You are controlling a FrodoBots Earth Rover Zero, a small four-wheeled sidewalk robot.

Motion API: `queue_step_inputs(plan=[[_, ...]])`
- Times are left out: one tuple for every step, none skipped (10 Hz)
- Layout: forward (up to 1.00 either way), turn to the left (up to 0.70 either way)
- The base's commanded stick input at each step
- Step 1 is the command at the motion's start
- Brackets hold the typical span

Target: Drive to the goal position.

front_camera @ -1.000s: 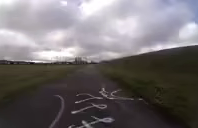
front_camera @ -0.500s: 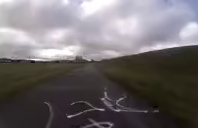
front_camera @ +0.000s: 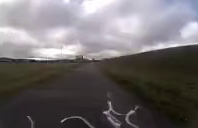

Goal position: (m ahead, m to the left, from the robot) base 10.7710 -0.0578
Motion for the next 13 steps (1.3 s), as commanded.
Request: queue_step_inputs(plan=[[1.0, 0.0], [1.0, 0.0], [1.0, 0.24], [1.0, 0.4], [1.0, 0.4], [1.0, 0.25], [1.0, 0.1], [1.0, 0.02], [1.0, 0.0], [1.0, 0.0], [1.0, 0.0], [1.0, 0.0], [1.0, 0.0]])
